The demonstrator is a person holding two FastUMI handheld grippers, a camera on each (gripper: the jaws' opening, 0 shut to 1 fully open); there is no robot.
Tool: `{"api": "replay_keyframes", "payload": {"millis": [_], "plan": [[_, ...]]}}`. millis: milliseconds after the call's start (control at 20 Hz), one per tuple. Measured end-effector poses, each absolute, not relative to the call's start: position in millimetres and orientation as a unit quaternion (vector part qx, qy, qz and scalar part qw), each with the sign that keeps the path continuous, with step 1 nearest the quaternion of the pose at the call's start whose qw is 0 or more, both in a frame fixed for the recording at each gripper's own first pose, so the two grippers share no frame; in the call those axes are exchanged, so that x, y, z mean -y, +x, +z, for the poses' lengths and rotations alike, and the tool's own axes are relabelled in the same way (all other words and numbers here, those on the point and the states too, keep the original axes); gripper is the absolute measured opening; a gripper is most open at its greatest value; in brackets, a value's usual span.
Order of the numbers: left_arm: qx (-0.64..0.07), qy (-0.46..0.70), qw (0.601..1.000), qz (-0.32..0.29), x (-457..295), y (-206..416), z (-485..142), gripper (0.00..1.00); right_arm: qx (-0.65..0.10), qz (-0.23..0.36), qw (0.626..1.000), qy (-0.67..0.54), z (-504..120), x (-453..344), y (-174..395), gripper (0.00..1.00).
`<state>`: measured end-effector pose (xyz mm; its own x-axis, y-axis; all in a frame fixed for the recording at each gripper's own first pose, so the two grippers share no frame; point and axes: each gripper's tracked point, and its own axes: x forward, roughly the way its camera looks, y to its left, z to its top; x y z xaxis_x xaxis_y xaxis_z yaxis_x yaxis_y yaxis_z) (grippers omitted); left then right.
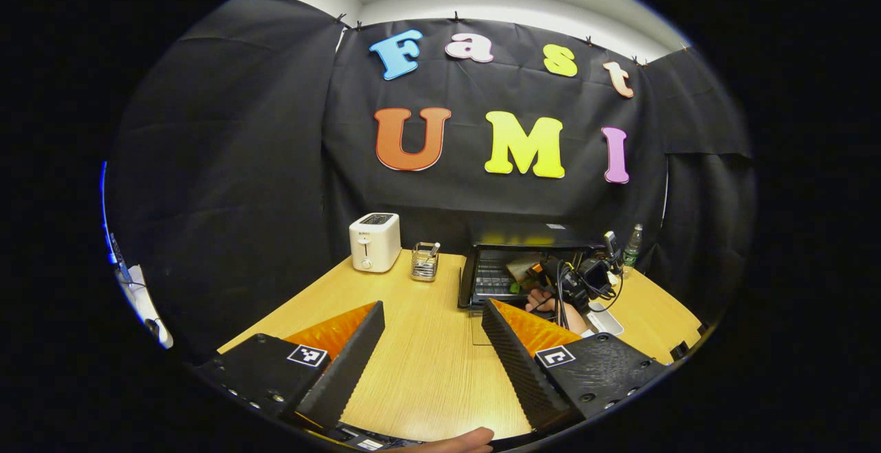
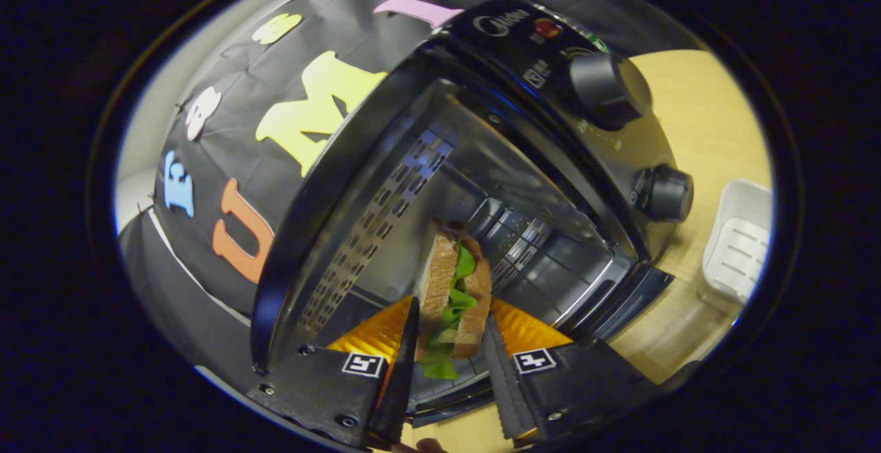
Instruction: Open the electric oven with the left hand, put the food in, and close the electric oven.
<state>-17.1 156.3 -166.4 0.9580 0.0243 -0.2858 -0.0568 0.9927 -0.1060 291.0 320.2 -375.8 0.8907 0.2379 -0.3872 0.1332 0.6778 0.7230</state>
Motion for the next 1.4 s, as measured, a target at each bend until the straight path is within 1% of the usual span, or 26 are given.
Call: {"api": "replay_keyframes", "payload": {"millis": [50,100,200,250,300,400,550,600,650,700,850,1050,1150,1200,1250,1350,1400], "plan": [[-0.144,-0.060,0.988,0.022,-157,-16,-167,0.94,-0.244,0.040,0.897,0.367,-375,-322,291,0.51],[-0.145,-0.061,0.987,0.023,-158,-16,-169,0.94,-0.252,0.041,0.908,0.333,-377,-320,292,0.62],[-0.150,-0.063,0.986,0.025,-158,-16,-173,0.94,-0.256,0.042,0.923,0.283,-380,-318,291,0.73],[-0.151,-0.065,0.986,0.025,-158,-14,-174,0.94,-0.259,0.045,0.929,0.261,-382,-322,292,0.77],[-0.153,-0.067,0.986,0.026,-159,-15,-175,0.94,-0.261,0.048,0.932,0.246,-381,-323,293,0.84],[-0.159,-0.069,0.984,0.027,-161,-16,-180,0.94,-0.264,0.064,0.936,0.223,-382,-326,293,0.90],[-0.168,-0.069,0.983,0.032,-165,-18,-185,0.94,-0.278,0.089,0.942,0.167,-386,-339,288,0.96],[-0.170,-0.070,0.982,0.035,-166,-18,-187,0.94,-0.285,0.093,0.944,0.141,-387,-340,287,0.96],[-0.170,-0.071,0.982,0.036,-168,-17,-187,0.94,-0.294,0.091,0.945,0.112,-391,-336,285,1.00],[-0.170,-0.071,0.982,0.037,-167,-16,-187,0.94,-0.303,0.090,0.944,0.089,-395,-334,284,0.96],[-0.171,-0.069,0.982,0.036,-167,-16,-191,0.94,-0.333,0.097,0.937,0.047,-396,-335,279,0.96],[-0.179,-0.064,0.981,0.033,-166,-15,-195,0.94,-0.373,0.101,0.922,0.016,-390,-329,262,0.96],[-0.179,-0.061,0.981,0.034,-163,-12,-195,0.94,-0.389,0.093,0.917,0.004,-388,-319,253,0.97],[-0.179,-0.061,0.981,0.032,-161,-14,-196,0.94,-0.393,0.091,0.915,0.005,-386,-315,250,0.97],[-0.179,-0.060,0.982,0.029,-158,-16,-195,0.94,-0.392,0.091,0.916,0.006,-381,-309,249,1.00],[-0.179,-0.058,0.982,0.023,-151,-15,-194,0.94,-0.388,0.095,0.917,0.003,-369,-299,242,1.00],[-0.179,-0.056,0.982,0.020,-147,-16,-195,0.94,-0.388,0.100,0.916,0.004,-364,-295,236,0.97]]}}
